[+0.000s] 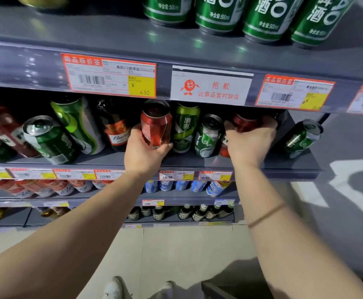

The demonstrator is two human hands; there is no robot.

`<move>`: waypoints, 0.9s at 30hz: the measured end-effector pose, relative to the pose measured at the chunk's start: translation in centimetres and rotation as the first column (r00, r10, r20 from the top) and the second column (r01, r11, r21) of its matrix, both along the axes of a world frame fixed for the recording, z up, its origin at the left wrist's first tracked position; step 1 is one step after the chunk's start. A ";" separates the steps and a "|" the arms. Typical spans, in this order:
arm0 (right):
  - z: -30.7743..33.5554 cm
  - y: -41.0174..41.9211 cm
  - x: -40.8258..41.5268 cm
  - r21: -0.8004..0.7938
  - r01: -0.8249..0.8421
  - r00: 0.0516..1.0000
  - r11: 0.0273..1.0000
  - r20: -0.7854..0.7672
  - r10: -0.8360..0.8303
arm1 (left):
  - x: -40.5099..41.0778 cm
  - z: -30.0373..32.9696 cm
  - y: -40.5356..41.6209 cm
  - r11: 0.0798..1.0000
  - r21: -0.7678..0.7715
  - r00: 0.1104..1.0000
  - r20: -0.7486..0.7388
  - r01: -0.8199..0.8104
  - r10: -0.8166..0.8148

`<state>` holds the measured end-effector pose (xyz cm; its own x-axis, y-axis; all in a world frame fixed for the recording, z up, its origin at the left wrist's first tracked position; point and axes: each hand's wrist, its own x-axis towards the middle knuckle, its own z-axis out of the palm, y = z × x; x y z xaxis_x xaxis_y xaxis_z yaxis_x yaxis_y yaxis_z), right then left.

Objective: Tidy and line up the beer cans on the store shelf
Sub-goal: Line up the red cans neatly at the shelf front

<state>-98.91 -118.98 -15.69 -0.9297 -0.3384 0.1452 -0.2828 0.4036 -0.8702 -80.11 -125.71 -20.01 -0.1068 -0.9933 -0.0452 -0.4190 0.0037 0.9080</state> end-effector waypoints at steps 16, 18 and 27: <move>2.2 8.9 8.8 -0.174 -0.247 0.968 0.953 -0.007 0.250 | 6.8 2.0 5.0 0.997 -0.047 0.971 -0.231 0.059 -0.068; 2.0 8.1 11.6 -0.151 -0.335 0.939 0.930 0.033 0.344 | 9.1 1.5 4.8 0.999 -0.031 0.976 -0.216 0.017 -0.023; 1.4 1.3 27.1 -0.126 -0.594 0.796 0.795 0.049 0.603 | 25.1 0.6 1.1 0.987 -0.047 0.986 -0.074 -0.154 0.151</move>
<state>-71.78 -117.67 -14.29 -0.5560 -0.8191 0.1410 -0.3652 0.0883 -0.9267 -55.05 -124.59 -19.37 0.0451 -0.9989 0.0095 -0.3537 -0.0071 0.9353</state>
